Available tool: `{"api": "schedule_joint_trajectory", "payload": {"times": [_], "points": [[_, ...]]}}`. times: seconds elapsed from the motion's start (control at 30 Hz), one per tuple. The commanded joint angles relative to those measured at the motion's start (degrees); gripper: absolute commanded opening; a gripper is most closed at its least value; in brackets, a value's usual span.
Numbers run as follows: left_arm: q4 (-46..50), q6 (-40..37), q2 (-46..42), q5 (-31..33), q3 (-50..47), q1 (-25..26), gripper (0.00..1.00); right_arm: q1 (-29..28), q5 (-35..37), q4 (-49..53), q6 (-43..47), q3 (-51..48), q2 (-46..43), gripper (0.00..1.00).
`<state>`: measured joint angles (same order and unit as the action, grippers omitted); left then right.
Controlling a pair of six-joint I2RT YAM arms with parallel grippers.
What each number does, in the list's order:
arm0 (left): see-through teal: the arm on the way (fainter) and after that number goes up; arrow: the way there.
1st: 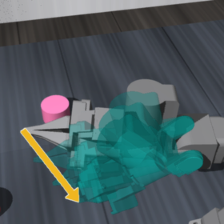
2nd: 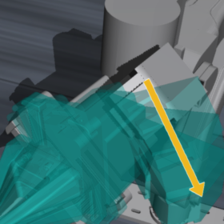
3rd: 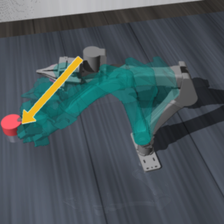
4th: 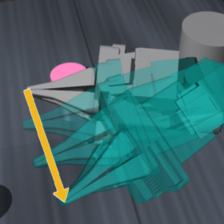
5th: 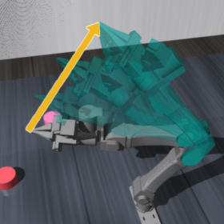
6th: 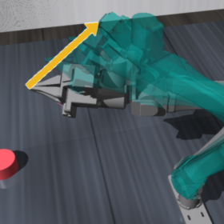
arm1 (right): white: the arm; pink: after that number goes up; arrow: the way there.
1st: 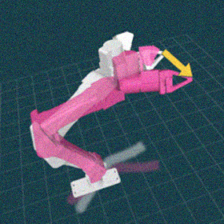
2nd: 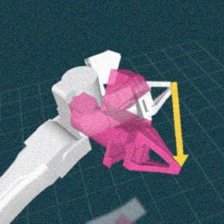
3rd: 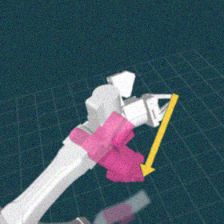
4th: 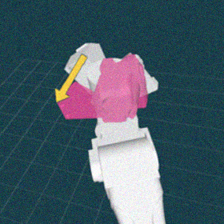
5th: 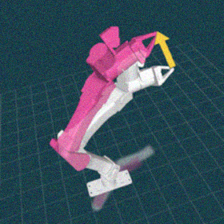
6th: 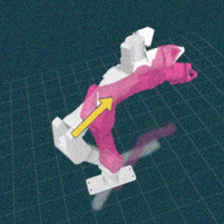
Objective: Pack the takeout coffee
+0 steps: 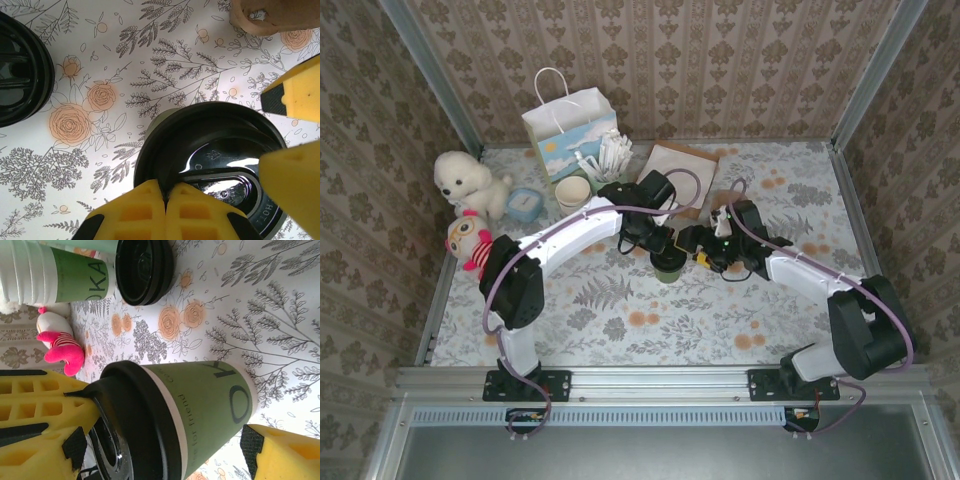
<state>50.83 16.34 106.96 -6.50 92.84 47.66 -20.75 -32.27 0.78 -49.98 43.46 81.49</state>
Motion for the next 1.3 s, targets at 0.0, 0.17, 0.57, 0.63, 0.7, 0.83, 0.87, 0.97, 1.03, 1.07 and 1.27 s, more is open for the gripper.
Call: {"api": "schedule_joint_trajectory", "payload": {"times": [0.0,0.17,0.57,0.63,0.7,0.83,0.87,0.97,1.03,1.07,1.27], "points": [[4.3,3.2,2.5,-0.9,0.1,0.8,0.00,-0.8,-2.9,-1.4,-1.2,0.6,1.1,0.84],[3.7,4.3,1.7,-1.5,0.2,0.9,0.01,-1.5,-0.9,-0.8,-1.4,-0.5,2.2,0.80],[-1.2,6.4,-1.8,-4.6,-2.1,-0.2,0.11,-3.0,0.9,2.6,1.1,-0.1,2.6,0.73],[-3.3,7.3,-3.1,-5.8,-3.7,-0.6,0.13,-3.2,1.3,3.6,1.4,0.4,2.7,0.73],[-4.7,7.9,-4.2,-6.5,-4.9,-1.1,0.15,-3.4,1.4,4.5,1.9,0.8,2.7,0.73],[-6.6,9.0,-5.8,-8.9,-6.7,-2.4,0.16,-3.5,2.0,5.5,2.2,1.4,2.5,0.74],[-7.0,9.3,-6.3,-9.5,-7.1,-2.8,0.17,-3.5,2.2,5.6,2.1,1.5,2.4,0.74],[-8.6,9.9,-7.6,-10.9,-8.6,-3.7,0.21,-3.6,2.7,6.1,2.0,1.8,2.1,0.74],[-9.5,10.3,-8.5,-12.1,-9.2,-4.3,0.22,-3.6,3.0,6.3,2.1,1.8,1.8,0.74],[-9.9,10.5,-8.9,-12.7,-9.5,-4.6,0.22,-3.6,3.1,6.5,2.2,1.9,1.7,0.74],[-11.5,11.5,-11.6,-13.2,-11.3,-6.1,0.31,-3.6,3.4,8.1,2.9,2.6,1.2,0.75]]}}
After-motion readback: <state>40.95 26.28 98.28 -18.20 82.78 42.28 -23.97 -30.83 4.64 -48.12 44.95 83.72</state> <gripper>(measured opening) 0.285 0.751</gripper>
